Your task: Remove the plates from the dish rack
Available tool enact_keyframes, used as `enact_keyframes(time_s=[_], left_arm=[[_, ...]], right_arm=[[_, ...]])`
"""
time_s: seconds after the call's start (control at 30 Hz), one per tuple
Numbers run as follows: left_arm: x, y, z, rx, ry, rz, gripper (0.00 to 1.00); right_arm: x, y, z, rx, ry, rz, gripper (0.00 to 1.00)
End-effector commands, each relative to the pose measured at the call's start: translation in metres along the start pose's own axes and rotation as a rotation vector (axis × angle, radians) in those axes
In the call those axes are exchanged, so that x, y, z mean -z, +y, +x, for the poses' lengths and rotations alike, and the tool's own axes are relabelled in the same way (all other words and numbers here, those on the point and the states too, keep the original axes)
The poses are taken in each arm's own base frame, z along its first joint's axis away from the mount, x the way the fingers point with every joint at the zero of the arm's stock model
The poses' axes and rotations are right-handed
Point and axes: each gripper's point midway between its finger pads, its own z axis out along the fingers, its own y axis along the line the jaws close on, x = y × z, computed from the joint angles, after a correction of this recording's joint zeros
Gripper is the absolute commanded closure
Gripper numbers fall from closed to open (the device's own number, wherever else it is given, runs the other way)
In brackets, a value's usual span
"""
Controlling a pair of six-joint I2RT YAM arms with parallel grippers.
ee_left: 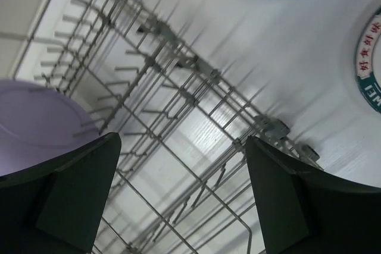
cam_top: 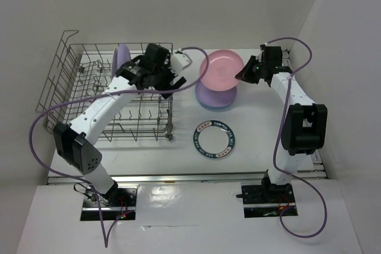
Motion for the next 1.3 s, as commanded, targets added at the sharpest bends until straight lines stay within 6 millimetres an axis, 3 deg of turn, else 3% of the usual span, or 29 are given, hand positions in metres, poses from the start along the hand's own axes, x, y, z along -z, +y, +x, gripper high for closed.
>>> enact_keyframes(time_s=[0.0,0.17,0.33,0.5,0.57,0.73,0.87,1.0,1.03,1.07,1.23,1.27], left_arm=[[0.022,0.03,0.016,0.205,-0.019,-0.002,0.0],[0.033,0.08,0.044,0.343,0.003,-0.109,0.0],[0.042,0.105,0.058,0.412,0.014,-0.19,0.0],[0.041,0.108,0.072,0.458,0.05,-0.188,0.0],[0.041,0.108,0.072,0.458,0.051,-0.188,0.0],[0.04,0.104,0.077,0.46,0.062,-0.183,0.0],[0.038,0.105,0.08,0.46,0.068,-0.192,0.0],[0.038,0.105,0.08,0.46,0.068,-0.192,0.0],[0.038,0.106,0.08,0.451,0.069,-0.191,0.0],[0.038,0.106,0.08,0.45,0.069,-0.191,0.0],[0.038,0.11,0.084,0.447,0.076,-0.206,0.0],[0.038,0.11,0.084,0.448,0.076,-0.206,0.0]], right_arm=[[-0.006,-0.003,0.005,0.004,-0.01,0.0,1.0],[-0.01,-0.008,0.01,0.01,0.001,0.006,1.0],[-0.016,-0.016,0.017,0.009,0.027,0.021,1.0],[-0.022,-0.028,0.029,-0.001,0.065,0.053,1.0],[-0.023,-0.027,0.027,0.003,0.058,0.049,1.0],[-0.036,-0.036,0.045,-0.023,0.127,0.045,1.0],[-0.047,-0.018,0.052,0.028,0.144,-0.014,1.0],[-0.06,-0.025,0.051,0.015,0.167,0.011,1.0],[-0.062,-0.026,0.059,0.013,0.19,0.016,0.99],[-0.062,-0.024,0.053,0.018,0.175,0.02,0.94],[-0.058,-0.027,0.06,0.068,0.212,0.074,0.41],[-0.057,-0.031,0.062,0.077,0.216,0.092,0.38]])
